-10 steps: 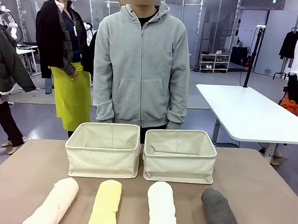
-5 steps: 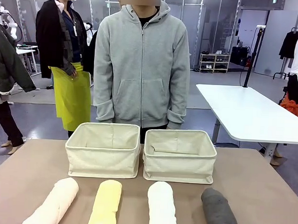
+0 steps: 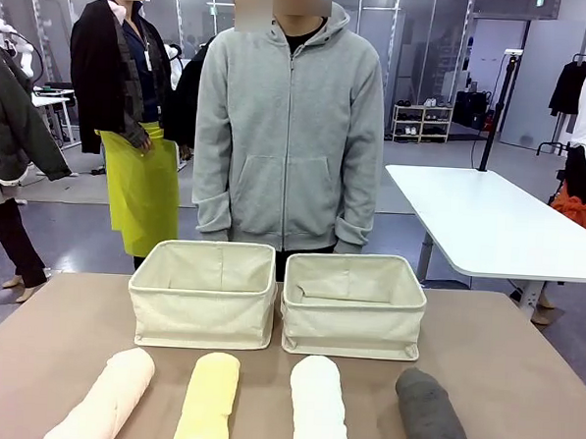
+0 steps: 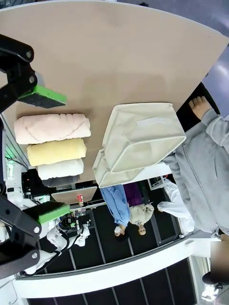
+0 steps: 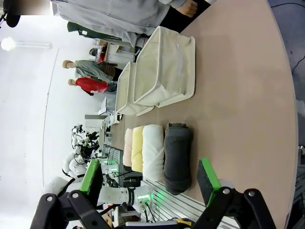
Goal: Divide the towels into two baskets.
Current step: Pick up one hotel-folded towel and place it in the Fabric basket indicated by the person.
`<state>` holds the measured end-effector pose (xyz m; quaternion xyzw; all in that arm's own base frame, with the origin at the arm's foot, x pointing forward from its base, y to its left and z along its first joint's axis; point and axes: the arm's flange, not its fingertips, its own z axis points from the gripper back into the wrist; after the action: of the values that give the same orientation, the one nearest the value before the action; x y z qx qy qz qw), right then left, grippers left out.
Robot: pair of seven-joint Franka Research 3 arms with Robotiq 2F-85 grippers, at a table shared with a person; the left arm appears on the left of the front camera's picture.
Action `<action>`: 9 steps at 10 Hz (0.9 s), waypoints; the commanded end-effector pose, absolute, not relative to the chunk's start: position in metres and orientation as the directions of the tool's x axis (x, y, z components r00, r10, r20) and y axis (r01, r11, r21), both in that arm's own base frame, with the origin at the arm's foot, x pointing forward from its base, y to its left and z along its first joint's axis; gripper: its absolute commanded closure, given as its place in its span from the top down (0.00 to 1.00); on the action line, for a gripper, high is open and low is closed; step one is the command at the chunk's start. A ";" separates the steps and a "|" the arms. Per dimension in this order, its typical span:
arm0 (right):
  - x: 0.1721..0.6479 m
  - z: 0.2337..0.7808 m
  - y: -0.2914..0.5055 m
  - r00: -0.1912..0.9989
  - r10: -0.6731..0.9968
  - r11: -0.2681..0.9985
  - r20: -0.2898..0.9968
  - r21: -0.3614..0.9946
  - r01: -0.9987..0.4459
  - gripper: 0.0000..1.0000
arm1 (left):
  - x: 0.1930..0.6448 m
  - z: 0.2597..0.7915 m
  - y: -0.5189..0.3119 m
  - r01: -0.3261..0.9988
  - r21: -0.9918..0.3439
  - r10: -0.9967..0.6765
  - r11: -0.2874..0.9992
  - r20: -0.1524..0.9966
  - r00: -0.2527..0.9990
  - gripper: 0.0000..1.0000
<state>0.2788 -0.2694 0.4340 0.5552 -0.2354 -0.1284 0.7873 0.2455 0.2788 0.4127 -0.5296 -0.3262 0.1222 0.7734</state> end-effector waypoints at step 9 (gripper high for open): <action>0.279 0.437 -0.269 0.853 -0.466 0.344 0.234 0.936 -0.069 1.00 | 0.245 0.414 0.280 0.166 -0.900 0.539 0.403 0.380 0.752 1.00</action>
<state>0.2788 -0.2694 0.4340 0.5553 -0.2355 -0.1285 0.7872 0.2455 0.2788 0.4127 -0.5296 -0.3262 0.1222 0.7734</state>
